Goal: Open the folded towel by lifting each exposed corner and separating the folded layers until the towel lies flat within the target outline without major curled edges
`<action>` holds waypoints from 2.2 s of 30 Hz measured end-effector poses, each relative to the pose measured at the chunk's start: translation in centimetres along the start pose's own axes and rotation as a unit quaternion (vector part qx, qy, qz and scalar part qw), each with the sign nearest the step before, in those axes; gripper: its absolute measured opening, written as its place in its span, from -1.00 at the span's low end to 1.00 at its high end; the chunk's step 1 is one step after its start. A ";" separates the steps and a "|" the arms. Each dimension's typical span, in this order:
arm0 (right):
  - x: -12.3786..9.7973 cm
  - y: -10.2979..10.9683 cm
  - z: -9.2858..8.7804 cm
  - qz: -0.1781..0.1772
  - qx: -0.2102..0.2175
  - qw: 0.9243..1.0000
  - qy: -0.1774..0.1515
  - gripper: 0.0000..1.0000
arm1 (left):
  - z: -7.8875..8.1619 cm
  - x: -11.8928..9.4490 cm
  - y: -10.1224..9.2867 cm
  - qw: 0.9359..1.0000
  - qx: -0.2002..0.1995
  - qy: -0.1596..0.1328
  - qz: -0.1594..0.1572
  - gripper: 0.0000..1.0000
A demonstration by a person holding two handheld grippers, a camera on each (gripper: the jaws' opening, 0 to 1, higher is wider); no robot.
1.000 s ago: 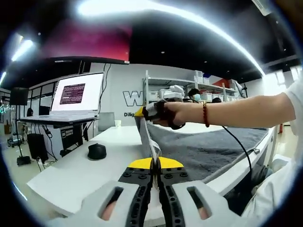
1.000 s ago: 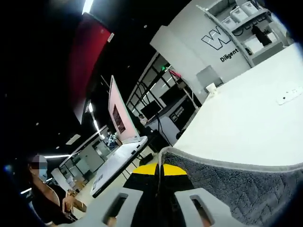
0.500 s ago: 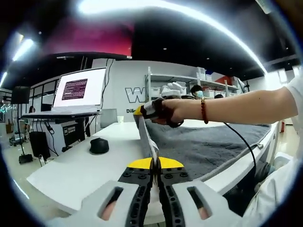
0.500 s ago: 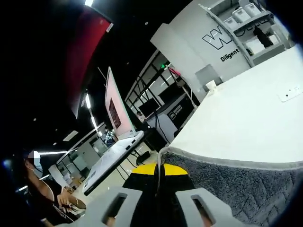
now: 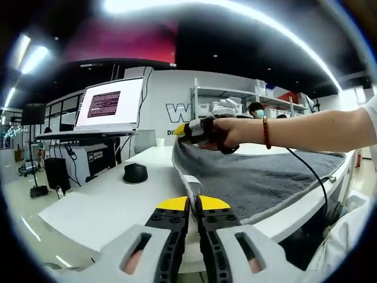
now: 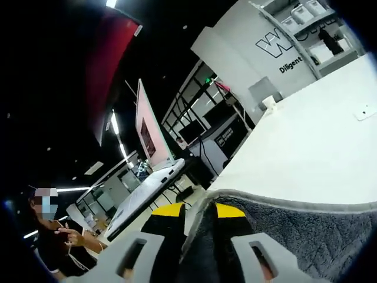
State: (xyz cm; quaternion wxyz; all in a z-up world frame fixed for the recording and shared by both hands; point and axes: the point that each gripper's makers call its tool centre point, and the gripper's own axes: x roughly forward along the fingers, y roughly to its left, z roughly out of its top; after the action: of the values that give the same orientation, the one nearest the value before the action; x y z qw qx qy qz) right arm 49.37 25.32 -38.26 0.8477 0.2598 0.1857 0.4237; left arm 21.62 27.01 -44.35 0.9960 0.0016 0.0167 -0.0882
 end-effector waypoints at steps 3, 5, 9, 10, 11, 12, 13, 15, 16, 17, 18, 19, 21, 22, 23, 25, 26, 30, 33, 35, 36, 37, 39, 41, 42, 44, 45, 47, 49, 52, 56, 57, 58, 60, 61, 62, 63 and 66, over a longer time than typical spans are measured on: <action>0.2 0.1 -0.4 0.002 -0.005 1.000 0.010 -0.63 | -0.2 -0.1 0.5 1.000 0.001 0.005 0.012 -0.88; 0.3 0.2 -0.3 0.002 -0.013 1.000 0.007 -0.56 | -0.1 -0.2 0.7 1.000 -0.010 0.001 0.013 -0.88; 0.5 0.1 -0.4 -0.002 -0.028 0.999 0.016 -0.39 | -0.1 -0.2 0.6 1.000 -0.018 0.000 0.007 -0.89; 0.5 0.2 -0.3 0.000 -0.027 1.000 0.017 -0.28 | -0.1 -0.2 0.6 1.000 -0.018 0.001 0.010 -0.88; 0.5 0.2 -0.4 0.000 -0.027 0.999 0.017 -0.21 | -0.1 -0.2 0.6 1.000 -0.017 0.002 0.010 -0.87; 0.5 0.2 -0.4 0.001 -0.027 0.999 0.017 -0.14 | -0.1 -0.2 0.6 1.000 -0.017 0.002 0.010 -0.85; 0.5 0.2 -0.4 0.001 -0.028 0.999 0.017 -0.12 | -0.2 -0.2 0.7 1.000 -0.016 0.003 0.011 -0.84; 0.7 0.5 -0.9 0.007 -0.034 0.999 0.026 -0.13 | -0.2 -0.2 0.8 1.000 -0.012 0.006 0.017 -0.82; 0.7 0.6 -1.1 0.009 -0.037 0.999 0.029 -0.05 | -0.3 -0.2 0.8 1.000 -0.009 0.008 0.018 -0.79; 0.6 0.7 -1.7 0.009 -0.046 0.998 0.038 0.03 | -0.3 -0.3 1.0 1.000 -0.009 0.009 0.021 -0.76; 0.6 0.8 -1.9 0.010 -0.048 0.998 0.044 0.13 | -0.3 -0.3 1.1 1.000 -0.012 0.010 0.024 -0.73; 0.9 1.1 -2.7 0.019 -0.057 0.996 0.068 0.21 | -0.5 -0.2 1.2 1.000 -0.014 0.012 0.022 -0.72; 0.5 0.8 -3.4 0.012 -0.072 0.994 0.082 0.30 | -0.7 -0.2 1.3 0.999 -0.015 0.017 0.025 -0.71; 0.4 0.8 -3.7 0.013 -0.077 0.993 0.089 0.31 | -0.8 -0.2 1.3 0.999 -0.011 0.020 0.028 -0.70; 0.4 0.8 -4.0 0.014 -0.079 0.992 0.096 0.32 | -0.8 -0.2 1.3 0.999 -0.008 0.022 0.029 -0.70; 0.3 0.9 -4.2 0.016 -0.080 0.992 0.098 0.29 | -0.8 -0.2 1.3 0.999 -0.007 0.022 0.030 -0.69; 0.3 0.9 -4.2 0.016 -0.081 0.992 0.099 0.28 | -0.9 -0.2 1.3 0.999 -0.007 0.022 0.030 -0.68; 0.1 1.1 -4.5 0.025 -0.078 0.991 0.103 0.26 | -1.1 -0.1 1.5 0.999 -0.002 0.030 0.037 -0.64; -0.1 1.2 -4.3 0.023 -0.077 0.992 0.101 0.27 | -1.8 0.0 1.8 0.998 0.008 0.045 0.047 -0.63; -0.1 1.1 -4.0 0.020 -0.079 0.992 0.100 0.29 | -1.9 0.0 1.9 0.998 0.008 0.049 0.049 -0.61; 0.1 1.0 -3.6 0.018 -0.080 0.992 0.100 0.30 | -2.1 0.0 1.9 0.997 0.008 0.051 0.049 -0.60; -0.1 1.1 -3.6 0.020 -0.084 0.991 0.099 0.30 | -2.1 0.0 2.0 0.997 0.010 0.053 0.050 -0.59; -0.5 1.4 -3.5 0.021 -0.096 0.990 0.098 0.30 | -2.2 0.0 2.0 0.997 0.012 0.056 0.052 -0.58; -1.0 1.7 -3.8 0.020 -0.110 0.989 0.100 0.30 | -2.5 0.1 2.0 0.997 0.015 0.062 0.051 -0.56; -1.3 1.9 -3.9 0.020 -0.116 0.988 0.101 0.31 | -2.7 0.2 2.0 0.996 0.017 0.066 0.049 -0.53; -1.6 2.2 -4.1 0.022 -0.124 0.987 0.102 0.32 | -2.8 0.3 1.6 0.997 0.007 0.066 0.036 -0.49; -1.9 2.3 -4.2 0.021 -0.135 0.985 0.104 0.32 | -2.7 0.3 1.6 0.997 0.003 0.063 0.034 -0.49; -2.1 2.5 -4.1 0.018 -0.152 0.983 0.103 0.32 | -2.5 0.2 1.5 0.998 -0.001 0.060 0.031 -0.46; -2.3 2.6 -4.2 0.018 -0.169 0.979 0.109 0.33 | -2.2 0.2 1.2 0.998 -0.004 0.055 0.024 -0.41; -3.4 3.2 -4.5 0.022 -0.189 0.976 0.107 0.33 | -1.8 0.4 0.6 0.999 -0.002 0.053 0.013 -0.34; -5.4 3.3 -3.8 0.012 -0.241 0.965 0.099 0.34 | -1.4 0.5 0.0 0.998 0.011 0.058 0.014 -0.32; -5.8 3.3 -3.8 0.013 -0.243 0.965 0.099 0.36 | -1.1 0.5 -0.2 0.998 0.011 0.055 0.010 -0.31; -6.6 3.2 -3.6 0.008 -0.247 0.965 0.092 0.38 | -0.7 0.5 -0.5 0.999 0.013 0.048 0.004 -0.27; -8.2 3.7 -3.8 0.008 -0.254 0.964 0.079 0.39 | -0.3 0.6 -0.9 0.999 0.018 0.045 0.002 -0.21; -8.7 4.0 -4.0 0.009 -0.256 0.963 0.080 0.40 | -0.2 0.6 -1.1 0.999 0.021 0.044 -0.001 -0.18; -8.9 4.0 -4.1 0.010 -0.260 0.962 0.080 0.41 | -0.1 0.6 -1.3 0.999 0.023 0.043 -0.004 -0.18; -9.4 4.1 -4.1 0.009 -0.262 0.962 0.076 0.42 | 0.1 0.6 -1.6 0.999 0.024 0.042 -0.008 -0.18; -10.6 4.6 -4.4 0.010 -0.281 0.957 0.069 0.41 | 0.6 0.7 -2.4 0.998 0.035 0.038 -0.020 -0.26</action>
State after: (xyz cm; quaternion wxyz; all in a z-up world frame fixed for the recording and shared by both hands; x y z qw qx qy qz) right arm 38.11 20.20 -38.01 0.8674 -0.0166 0.1149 0.4839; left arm 21.90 24.50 -43.80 0.9920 0.0398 0.0514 -0.1084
